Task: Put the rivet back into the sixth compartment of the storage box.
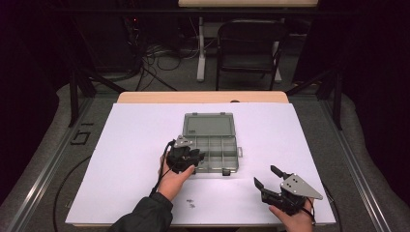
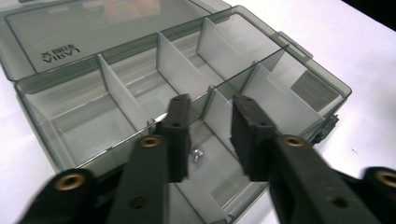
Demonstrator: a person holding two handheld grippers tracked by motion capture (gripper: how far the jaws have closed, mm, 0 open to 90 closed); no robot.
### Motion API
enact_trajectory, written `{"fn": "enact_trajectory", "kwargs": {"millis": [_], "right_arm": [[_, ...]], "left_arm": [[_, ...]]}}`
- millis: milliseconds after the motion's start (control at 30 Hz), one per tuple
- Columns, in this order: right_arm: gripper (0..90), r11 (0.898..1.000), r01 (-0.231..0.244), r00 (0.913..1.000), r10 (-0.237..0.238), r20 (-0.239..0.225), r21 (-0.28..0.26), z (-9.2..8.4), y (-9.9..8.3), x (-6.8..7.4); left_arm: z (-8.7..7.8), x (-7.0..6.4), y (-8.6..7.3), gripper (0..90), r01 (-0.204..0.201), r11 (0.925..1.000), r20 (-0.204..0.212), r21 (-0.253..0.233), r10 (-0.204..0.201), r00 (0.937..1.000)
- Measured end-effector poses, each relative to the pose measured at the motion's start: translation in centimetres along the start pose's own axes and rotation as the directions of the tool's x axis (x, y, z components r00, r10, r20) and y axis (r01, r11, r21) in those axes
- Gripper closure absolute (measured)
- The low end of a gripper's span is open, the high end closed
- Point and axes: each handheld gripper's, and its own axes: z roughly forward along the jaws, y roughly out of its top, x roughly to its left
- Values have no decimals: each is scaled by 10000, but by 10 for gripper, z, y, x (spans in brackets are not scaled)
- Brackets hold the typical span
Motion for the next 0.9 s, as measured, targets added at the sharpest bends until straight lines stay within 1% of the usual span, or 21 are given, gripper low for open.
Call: {"fn": "enact_trajectory", "kwargs": {"millis": [33,67,100,133,200,300,400,433,467,533,600,633,667,700,733,767,833,867,900], "right_arm": [[286,10000,11,10000,-11,-2,17,0,0,0],[286,10000,-9,10000,9,-8,1,0,0,0],[286,10000,-14,10000,14,4,-25,0,0,0],[286,10000,-5,10000,5,4,10,0,0,0],[286,10000,-11,10000,11,31,24,0,0,0],[286,10000,-7,10000,7,-15,15,0,0,0],[286,10000,7,10000,-7,5,13,0,0,0],[286,10000,6,10000,-6,2,15,0,0,0],[286,10000,8,10000,-8,5,12,0,0,0],[286,10000,-3,10000,3,24,18,0,0,0],[286,10000,-1,10000,1,13,18,0,0,0],[286,10000,1,10000,-1,12,12,0,0,0],[286,10000,6,10000,-7,15,12,0,0,0],[286,10000,9,10000,-9,12,9,0,0,0],[286,10000,-12,10000,12,2,14,0,0,0],[286,10000,2,10000,-2,9,19,1,0,0],[286,10000,21,10000,-21,-4,17,1,0,0],[286,10000,21,10000,-21,-4,17,1,0,0],[286,10000,12,10000,-12,5,23,0,0,0]], "left_arm": [[-1,0,0,628,-68,10000,-71,-14,68,10000],[-2,0,0,603,-19,10000,-88,-75,18,10000],[-4,0,0,578,1,9999,11,-133,-1,10000],[-6,0,1,557,-66,9998,5,-177,66,10000],[-10,-3,1,530,-204,9992,115,-349,208,9997],[-15,-7,1,489,-452,9976,66,-530,456,9989],[-21,-10,0,465,-519,9974,176,-505,529,9984],[-22,-10,0,463,-575,9966,139,-588,584,9982],[-24,-11,0,461,-589,9964,223,-612,604,9979],[-28,-13,0,453,-589,9959,262,-684,608,9978],[-32,-14,-1,437,-578,9955,469,-751,614,9970],[-34,-14,-2,428,-474,9954,599,-831,525,9968],[-35,-14,-3,417,-449,9953,629,-853,504,9967],[-37,-15,-4,407,-269,9958,774,-879,337,9964],[-39,-15,-5,395,-212,9959,851,-877,287,9960],[-41,-15,-7,384,-329,9950,839,-940,409,9956],[-45,-15,-9,360,-397,9947,814,-945,474,9956],[-47,-15,-11,360,-433,9952,833,-880,507,9952],[-49,-15,-12,359,-442,9947,819,-927,519,9953]]}}
